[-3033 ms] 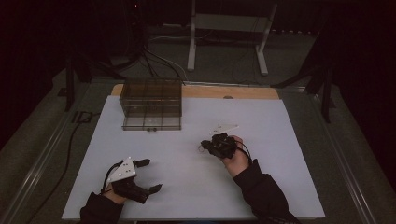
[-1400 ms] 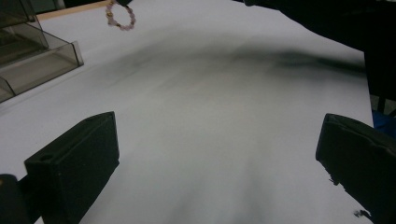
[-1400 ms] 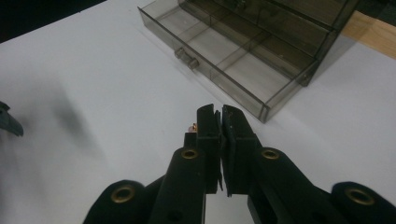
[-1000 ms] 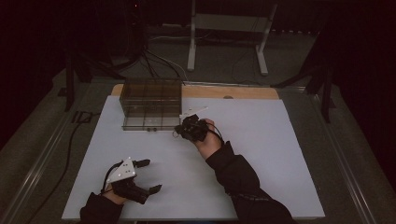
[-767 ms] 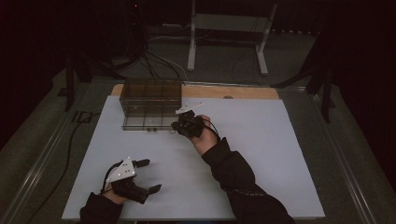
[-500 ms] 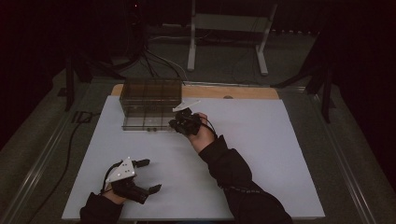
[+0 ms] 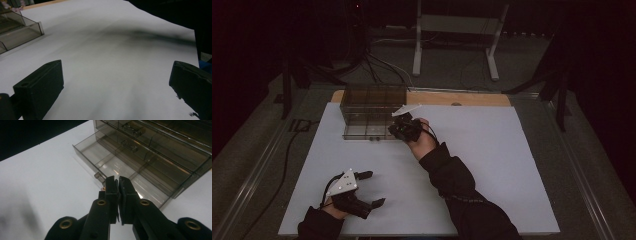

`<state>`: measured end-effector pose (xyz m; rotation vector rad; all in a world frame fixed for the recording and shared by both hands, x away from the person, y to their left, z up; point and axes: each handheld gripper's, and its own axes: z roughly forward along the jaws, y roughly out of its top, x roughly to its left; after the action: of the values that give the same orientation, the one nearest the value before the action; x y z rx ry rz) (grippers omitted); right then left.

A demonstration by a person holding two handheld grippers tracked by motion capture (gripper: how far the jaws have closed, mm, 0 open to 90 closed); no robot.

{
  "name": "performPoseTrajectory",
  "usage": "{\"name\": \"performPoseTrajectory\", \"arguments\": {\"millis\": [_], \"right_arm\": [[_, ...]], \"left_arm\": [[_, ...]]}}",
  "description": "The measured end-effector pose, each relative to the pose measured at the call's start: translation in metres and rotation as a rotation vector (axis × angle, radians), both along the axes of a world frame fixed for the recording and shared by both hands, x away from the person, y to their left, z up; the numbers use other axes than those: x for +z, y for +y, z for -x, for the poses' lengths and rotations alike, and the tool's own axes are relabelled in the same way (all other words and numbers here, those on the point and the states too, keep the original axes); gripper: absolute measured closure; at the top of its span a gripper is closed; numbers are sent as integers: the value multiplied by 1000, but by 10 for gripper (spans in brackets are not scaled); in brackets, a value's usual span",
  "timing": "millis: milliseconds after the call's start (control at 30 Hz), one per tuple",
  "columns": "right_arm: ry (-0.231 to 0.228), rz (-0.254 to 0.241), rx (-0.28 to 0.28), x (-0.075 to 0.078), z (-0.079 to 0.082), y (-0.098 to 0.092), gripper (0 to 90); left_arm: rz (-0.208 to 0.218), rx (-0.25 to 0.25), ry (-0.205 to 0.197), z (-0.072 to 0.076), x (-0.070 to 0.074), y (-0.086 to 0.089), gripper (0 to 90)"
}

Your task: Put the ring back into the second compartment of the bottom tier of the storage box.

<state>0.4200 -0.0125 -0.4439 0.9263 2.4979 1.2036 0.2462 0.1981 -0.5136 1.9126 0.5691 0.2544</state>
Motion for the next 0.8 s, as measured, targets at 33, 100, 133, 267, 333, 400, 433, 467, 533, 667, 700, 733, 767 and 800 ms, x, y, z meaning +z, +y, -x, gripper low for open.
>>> {"name": "performPoseTrajectory", "arguments": {"millis": [33,100,133,267,333,400,433,467,533,667,700,733,767,800], "right_arm": [[1,1,-2,0,-1,1,865],[-1,2,-1,-1,-3,4,866],[-1,2,-1,-1,-3,4,866],[-4,3,-5,-1,-7,12,865],[-4,4,-4,-1,-7,13,865],[-2,4,-6,-2,-9,15,865],[0,6,-7,-3,-11,18,865],[1,7,-5,-3,-11,19,865],[-6,10,-6,-3,-12,22,865],[-14,8,-9,-1,-15,27,865],[-16,9,-9,-1,-16,29,865],[-15,10,-12,-1,-17,30,865],[-14,9,-15,-1,-18,32,865],[-16,9,-17,-2,-19,32,865]], "left_arm": [[0,-1,-1,0,0,0,6],[0,1,4,0,0,0,5],[0,1,4,0,0,0,5],[3,1,2,0,0,1,5],[2,2,2,0,0,1,6],[3,0,0,0,0,1,6],[3,-1,-2,0,0,1,5],[2,-1,-1,0,0,1,6],[4,0,1,0,0,1,6],[2,-2,-1,0,0,1,6],[1,-2,0,0,0,1,6],[4,-2,1,0,0,1,6],[5,-1,0,1,0,1,5],[6,-2,-1,1,0,1,6]]}}
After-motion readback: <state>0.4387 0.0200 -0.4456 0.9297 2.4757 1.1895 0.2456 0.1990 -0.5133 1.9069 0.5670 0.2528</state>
